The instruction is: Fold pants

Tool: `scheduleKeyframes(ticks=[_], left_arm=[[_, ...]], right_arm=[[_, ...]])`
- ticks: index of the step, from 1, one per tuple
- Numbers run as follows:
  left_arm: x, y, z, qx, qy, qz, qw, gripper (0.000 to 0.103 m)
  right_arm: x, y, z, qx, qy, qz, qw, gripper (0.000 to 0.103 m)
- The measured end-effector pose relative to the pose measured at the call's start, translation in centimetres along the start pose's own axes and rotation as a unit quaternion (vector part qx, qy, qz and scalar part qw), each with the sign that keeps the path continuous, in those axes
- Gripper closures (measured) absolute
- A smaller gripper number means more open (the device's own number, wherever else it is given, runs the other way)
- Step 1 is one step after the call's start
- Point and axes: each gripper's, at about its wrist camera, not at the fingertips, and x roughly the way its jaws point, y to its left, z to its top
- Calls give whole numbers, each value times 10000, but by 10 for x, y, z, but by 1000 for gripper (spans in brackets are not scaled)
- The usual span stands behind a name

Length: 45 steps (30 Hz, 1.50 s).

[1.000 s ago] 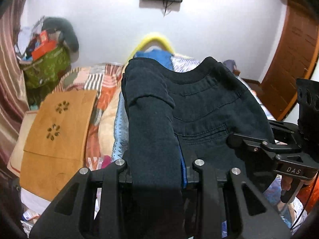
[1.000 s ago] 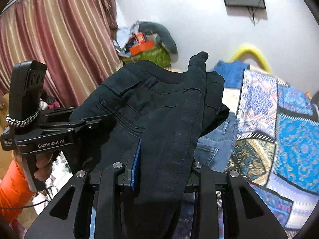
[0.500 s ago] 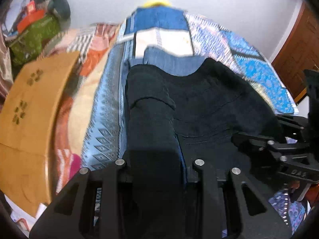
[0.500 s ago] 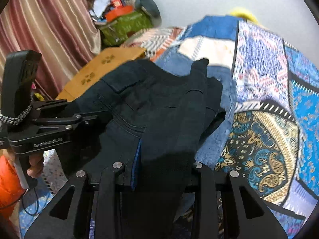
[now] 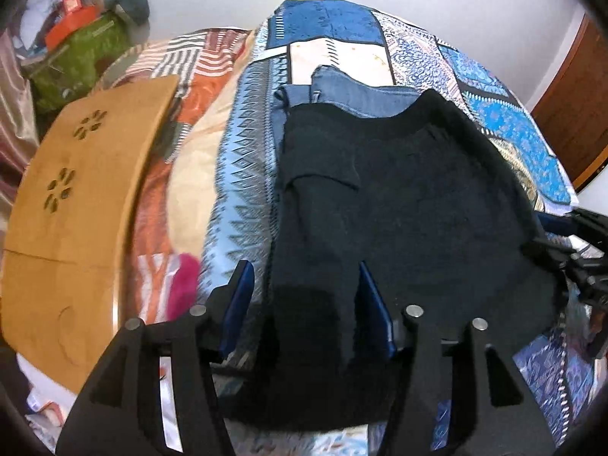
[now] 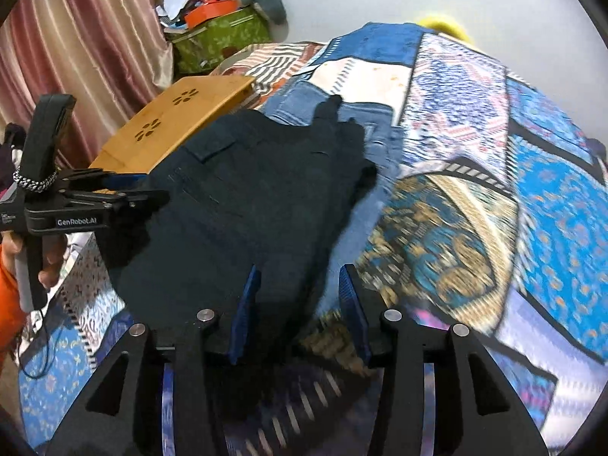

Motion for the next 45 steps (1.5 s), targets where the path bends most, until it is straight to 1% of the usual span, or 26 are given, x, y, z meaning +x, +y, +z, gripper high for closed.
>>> scheduleKeyframes(ticks=[3,5,7,8,10,11,13,14,17,20,23,26,27,29,30,31,32,34,35,36,37,38,40,42,43,45], left_arm=[[-16,-2,-4,-3,-37,319,9995,47],[-35,-6,-5,17,-123,431,9990,48],[-64,-12,-6,51,-351,489,9982,48],[-82,-15,-7,68,-500,494,9975,48],[-125,-25,-10,97,-870,432,9952,48],[-140,-28,-11,102,-1000,395,9941,48],[-180,-39,-18,138,-1362,331,9900,48],[-205,-46,-24,201,-1580,337,9867,48],[-256,-65,-36,355,-2028,314,9781,48],[-309,-83,-57,498,-2555,248,9652,48],[-357,-99,-83,568,-3085,222,9493,48],[-387,-111,-106,600,-3414,194,9378,48],[-399,-115,-117,612,-3557,183,9324,48],[-413,-120,-132,632,-3724,190,9257,48],[-421,-124,-143,629,-3851,214,9205,48],[-425,-125,-150,626,-3914,231,9178,48],[-432,-128,-160,620,-4013,247,9135,46],[-441,-131,-172,563,-4128,239,9088,40],[-444,-131,-178,514,-4172,203,9071,33],[-448,-131,-184,461,-4212,157,9057,28],[-451,-131,-189,429,-4241,151,9045,26],[-452,-132,-194,404,-4265,200,9034,23],[-454,-135,-199,403,-4284,253,9023,14],[-455,-136,-205,349,-4298,272,9018,4],[-455,-136,-207,336,-4305,268,9016,4],[-456,-138,-210,328,-4305,248,9017,1]], right_arm=[[-19,2,-2,28,-58,-137,9999,63],[-39,8,0,42,-208,-205,9996,62],[-57,15,2,46,-389,-209,9990,62],[-73,21,4,42,-560,-214,9982,62],[-96,32,8,34,-841,-156,9963,62],[-110,38,9,45,-1011,-114,9948,62],[-142,53,10,74,-1402,-38,9901,62],[-154,59,11,75,-1564,-25,9877,62],[-198,82,8,-18,-2088,8,9780,62],[-239,106,-1,-144,-2595,17,9656,62],[-276,130,-17,-271,-3060,15,9516,62],[-305,152,-38,-391,-3477,-39,9368,62],[-313,159,-46,-425,-3611,-56,9315,62],[-324,170,-59,-470,-3794,-110,9240,62],[-328,175,-67,-486,-3879,-120,9203,62],[-331,179,-73,-493,-3938,-124,9178,62],[-333,183,-78,-494,-3979,-141,9160,62],[-333,190,-87,-503,-4051,-241,9126,62],[-334,192,-90,-491,-4082,-306,9111,62],[-333,193,-93,-468,-4113,-347,9096,56],[-333,194,-96,-428,-4146,-348,9083,53],[-335,194,-98,-387,-4166,-350,9076,45],[-338,194,-102,-324,-4180,-350,9072,38],[-339,195,-103,-310,-4164,-420,9077,29],[-340,195,-103,-313,-4167,-471,9073,27],[-342,197,-107,-312,-4202,-532,9053,15]])
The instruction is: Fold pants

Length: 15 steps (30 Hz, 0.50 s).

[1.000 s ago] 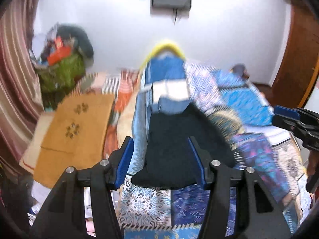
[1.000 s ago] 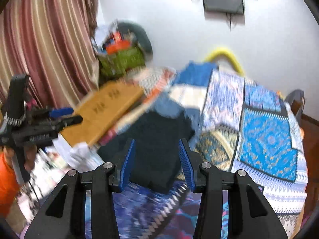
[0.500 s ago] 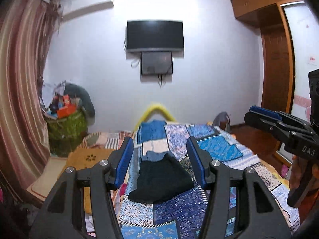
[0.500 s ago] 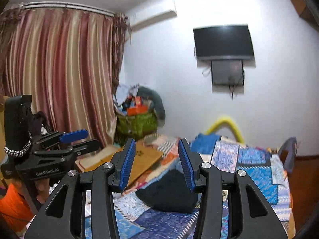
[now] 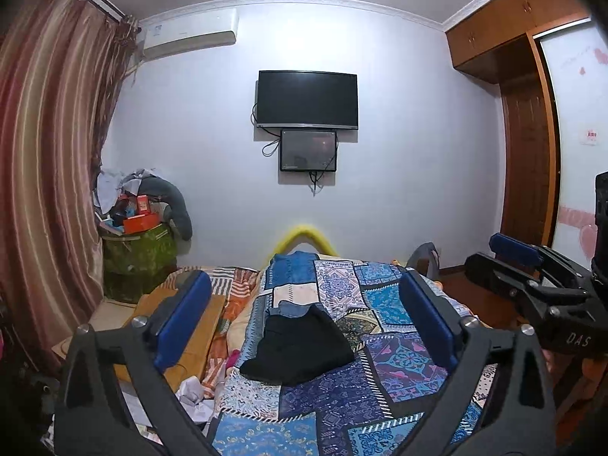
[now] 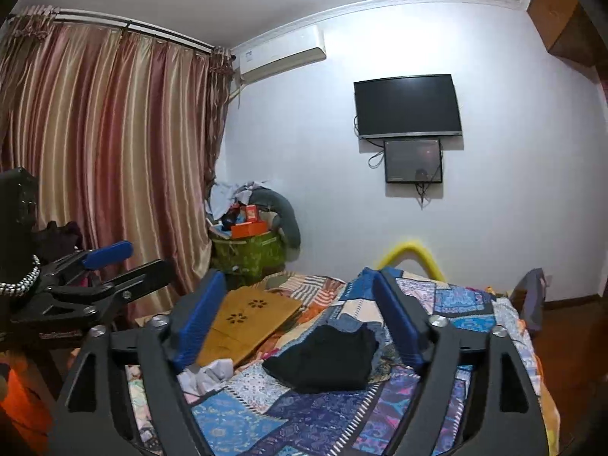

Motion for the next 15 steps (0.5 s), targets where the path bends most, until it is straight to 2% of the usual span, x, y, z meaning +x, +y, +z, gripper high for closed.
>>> scheduleKeyframes(ticks=[4,15], left_arm=[[-5,-3,-4,-9,-13,67,10000,0],[-1,-3,-9,-89,76,83,9999,0]], right_arm=[[-3,-2,-2,29,-46,-102,9999,0],[-9,-2,-14,106,66,-140,9998,0]])
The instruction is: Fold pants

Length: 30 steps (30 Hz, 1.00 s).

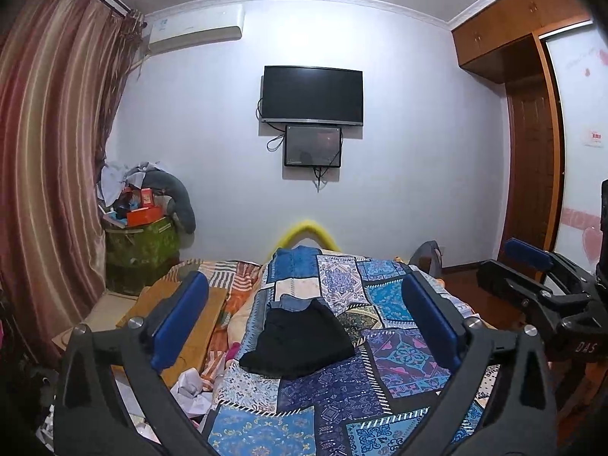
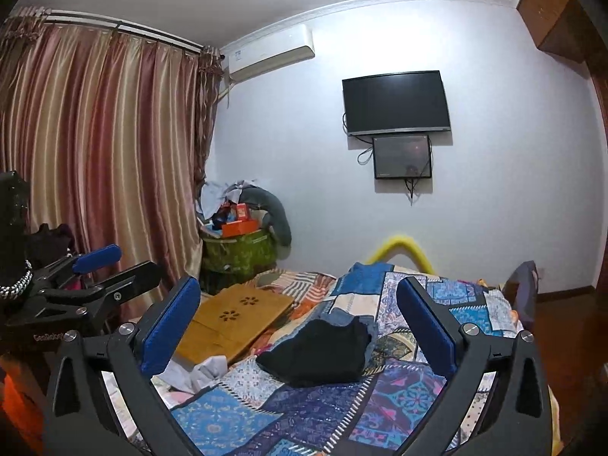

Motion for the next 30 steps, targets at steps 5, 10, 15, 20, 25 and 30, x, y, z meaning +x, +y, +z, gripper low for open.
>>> scheduleKeyframes(ticks=[5,10,15,20,25,30], left_arm=[[4,0,-4,-27,44,-11,10000,0],[7,0,-7,-11,69,-26,10000,0],[8,-2,-8,-2,70,-33,10000,0],[10,-3,-8,12,81,-35,10000,0],[12,-4,-11,24,112,-67,9999,0],[14,-5,-12,1,143,-111,9998,0]], right_arm=[[-1,1,-1,-9,44,-19,10000,0],[-1,2,1,-5,84,-59,9999,0],[-2,3,1,4,115,-71,9999,0],[-2,3,2,23,136,-85,9999,0],[-4,3,3,34,147,-118,9998,0],[-3,1,3,61,186,-142,9997,0]])
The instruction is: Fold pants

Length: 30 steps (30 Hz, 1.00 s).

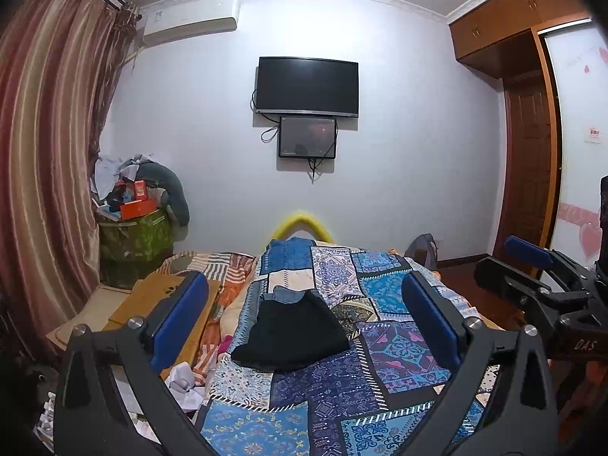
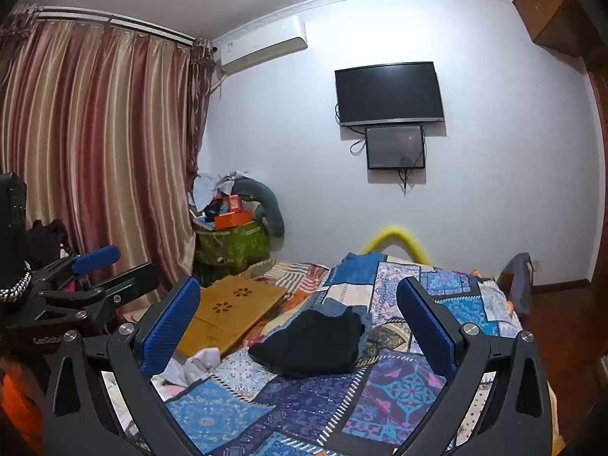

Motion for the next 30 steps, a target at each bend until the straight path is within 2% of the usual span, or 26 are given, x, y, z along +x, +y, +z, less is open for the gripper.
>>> scheduleKeyframes(ticks=[30], left_arm=[[10,1,-4,-26,171,-183,9997,0]], right_arm=[[4,-3,-1,96,78,-13,9999,0]])
